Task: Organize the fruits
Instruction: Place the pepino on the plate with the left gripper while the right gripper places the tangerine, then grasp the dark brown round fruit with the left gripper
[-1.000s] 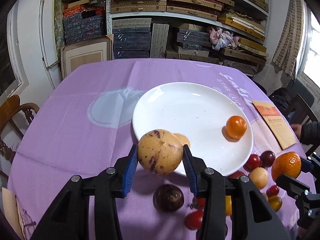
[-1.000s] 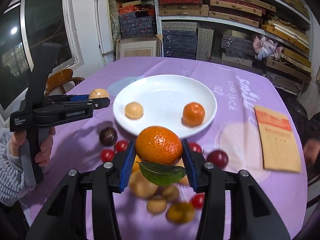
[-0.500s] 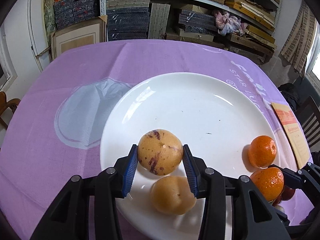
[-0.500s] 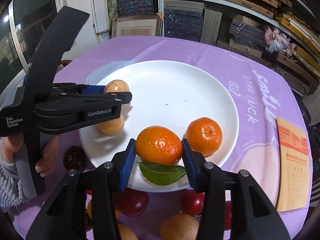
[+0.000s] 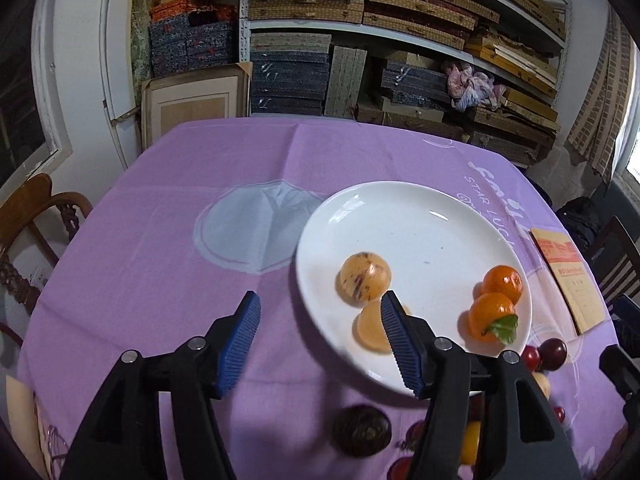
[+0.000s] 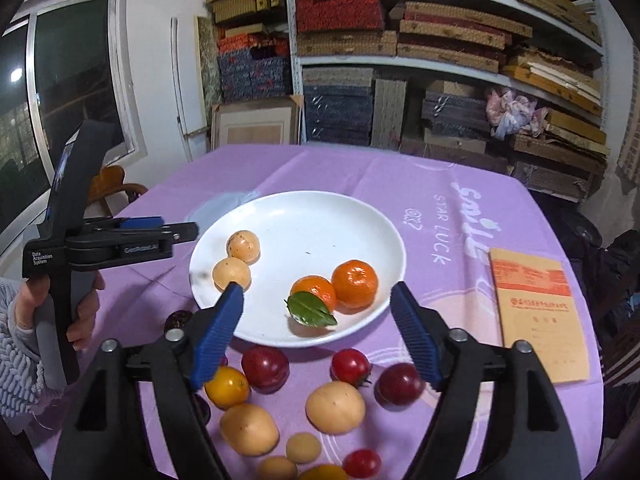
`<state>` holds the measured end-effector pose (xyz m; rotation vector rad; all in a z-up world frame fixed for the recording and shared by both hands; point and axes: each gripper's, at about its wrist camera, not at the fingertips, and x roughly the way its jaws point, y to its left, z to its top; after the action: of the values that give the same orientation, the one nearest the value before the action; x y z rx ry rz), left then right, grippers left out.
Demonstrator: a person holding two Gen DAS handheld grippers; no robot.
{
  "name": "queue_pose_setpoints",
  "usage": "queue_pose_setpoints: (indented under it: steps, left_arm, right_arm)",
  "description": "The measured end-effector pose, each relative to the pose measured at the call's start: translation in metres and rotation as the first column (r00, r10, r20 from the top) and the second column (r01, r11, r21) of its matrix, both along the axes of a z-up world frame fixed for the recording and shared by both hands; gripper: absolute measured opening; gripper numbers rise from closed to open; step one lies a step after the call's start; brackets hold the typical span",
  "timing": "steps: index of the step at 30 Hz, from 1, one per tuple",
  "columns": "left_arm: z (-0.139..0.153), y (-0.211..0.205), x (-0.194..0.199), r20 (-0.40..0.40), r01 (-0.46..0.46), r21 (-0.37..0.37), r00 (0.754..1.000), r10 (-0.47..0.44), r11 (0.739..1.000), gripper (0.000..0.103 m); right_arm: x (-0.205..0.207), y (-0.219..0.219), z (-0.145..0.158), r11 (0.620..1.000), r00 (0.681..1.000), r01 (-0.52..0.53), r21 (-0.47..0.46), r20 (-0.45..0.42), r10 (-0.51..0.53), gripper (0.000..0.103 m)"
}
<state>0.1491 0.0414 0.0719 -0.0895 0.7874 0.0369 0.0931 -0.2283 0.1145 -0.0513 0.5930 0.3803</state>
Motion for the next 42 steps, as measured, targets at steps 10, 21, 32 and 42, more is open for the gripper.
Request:
queue_pose_setpoints:
  steps: [10,21,32,42]
  left_arm:
    - [-0.039,-0.001,-0.083,-0.034,-0.041,-0.018,0.999,0.040,0.999,0.070]
    - [-0.056,-0.017,-0.056,-0.057,-0.025,0.024,0.998,0.027,0.999,0.075]
    - [-0.065,-0.029,-0.044,-0.042,-0.006,0.079,0.999,0.010,0.997,0.079]
    - [-0.076,-0.018,-0.033,-0.093,-0.013,0.011,0.996,0.014,1.000,0.083]
  right_arm:
    - [-0.068,-0.079,-0.047,0.968,0.979,0.204,0.148,-0.017,-0.204,0.094]
    - [-0.067,-0.077,-0.050,0.964,0.974,0.223,0.144,0.001,-0.226,0.099]
    - [-0.063,-0.073,-0.056,0.969,0.977,0.215,0.122,-0.024,-0.213,0.099]
    - [-0.062,-0.072,-0.058,0.971,0.977,0.211,0.116,-0.030,-0.209,0.099]
